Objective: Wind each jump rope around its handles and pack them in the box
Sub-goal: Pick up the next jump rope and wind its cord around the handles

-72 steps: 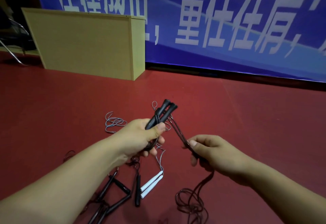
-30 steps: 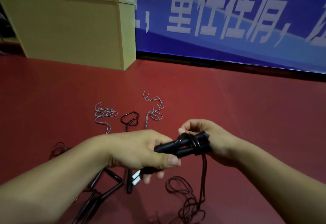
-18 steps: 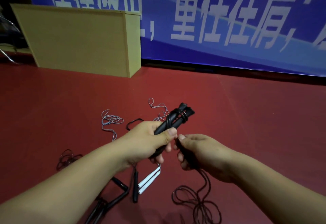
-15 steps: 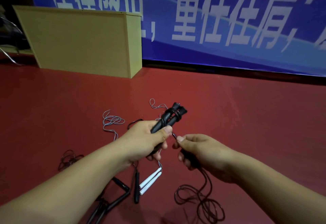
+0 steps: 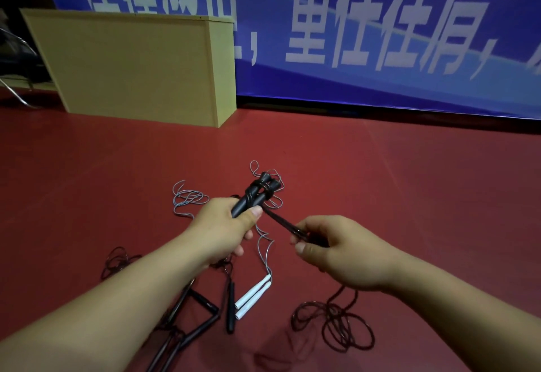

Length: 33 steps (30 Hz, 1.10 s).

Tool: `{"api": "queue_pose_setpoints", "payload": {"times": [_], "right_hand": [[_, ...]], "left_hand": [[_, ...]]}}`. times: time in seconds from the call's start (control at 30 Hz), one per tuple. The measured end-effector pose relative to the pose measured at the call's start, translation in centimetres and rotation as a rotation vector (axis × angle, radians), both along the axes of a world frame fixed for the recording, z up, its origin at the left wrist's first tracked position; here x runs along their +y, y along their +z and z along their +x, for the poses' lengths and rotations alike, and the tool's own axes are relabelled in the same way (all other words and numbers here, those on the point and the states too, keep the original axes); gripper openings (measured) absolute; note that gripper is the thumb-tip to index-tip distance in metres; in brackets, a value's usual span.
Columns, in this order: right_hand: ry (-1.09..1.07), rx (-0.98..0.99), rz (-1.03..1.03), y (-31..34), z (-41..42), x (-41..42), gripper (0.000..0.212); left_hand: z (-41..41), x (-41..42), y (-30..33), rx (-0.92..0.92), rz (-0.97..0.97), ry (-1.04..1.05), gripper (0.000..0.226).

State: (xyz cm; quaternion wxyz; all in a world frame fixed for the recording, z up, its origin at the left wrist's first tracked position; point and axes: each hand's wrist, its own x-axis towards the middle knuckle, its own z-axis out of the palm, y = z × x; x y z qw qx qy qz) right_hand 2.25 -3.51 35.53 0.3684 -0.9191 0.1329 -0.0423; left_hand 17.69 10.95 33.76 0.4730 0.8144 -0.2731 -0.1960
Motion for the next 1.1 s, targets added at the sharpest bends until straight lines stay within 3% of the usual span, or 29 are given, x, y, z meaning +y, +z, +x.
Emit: {"api": "queue_pose_setpoints", "payload": {"times": [0.2,0.43,0.6,0.7,0.77,0.93,1.0,1.1], "right_hand": [[0.004,-0.111,-0.192,0.4,-0.1,0.7,0.014],[-0.124,-0.249,-0.255,0.3,-0.2,-0.1,0.011],[-0.231,-0.187,-0.251,-0.1,-0.2,-1.0,0.009],[-0.313,-0.080,-0.190,-0.5,-0.3,-1.8,0.023],[-0.375,-0.046,-0.003,-0.5,-0.5,-2.5,0.030],[-0.387,-0.117,0.695,0.1,-0.5,-2.9,0.027],[-0.380,-0.165,0.819,0.4,-0.3,-3.0,0.029],[-0.357,-0.206,0.840,0.6,-0.2,-3.2,0.025]], "left_hand": [[0.9,0.4,-1.1,-0.093,0.181,-0.087,0.019],[-0.6,0.3,-0.9,-0.182,0.416,-0.397,0.017],[-2.3,-0.1,-0.1,-0.410,0.528,-0.619,0.029],[-3.4,-0.2,0.6,-0.497,0.508,-0.671,0.030],[-3.6,-0.3,0.7,-0.413,0.428,-0.687,0.027],[-3.9,-0.2,1.7,0.077,0.127,-0.756,0.018],[-3.9,-0.3,2.1,0.196,0.026,-0.755,0.030],[-4.0,-0.4,2.2,0.311,-0.037,-0.784,0.034]]}}
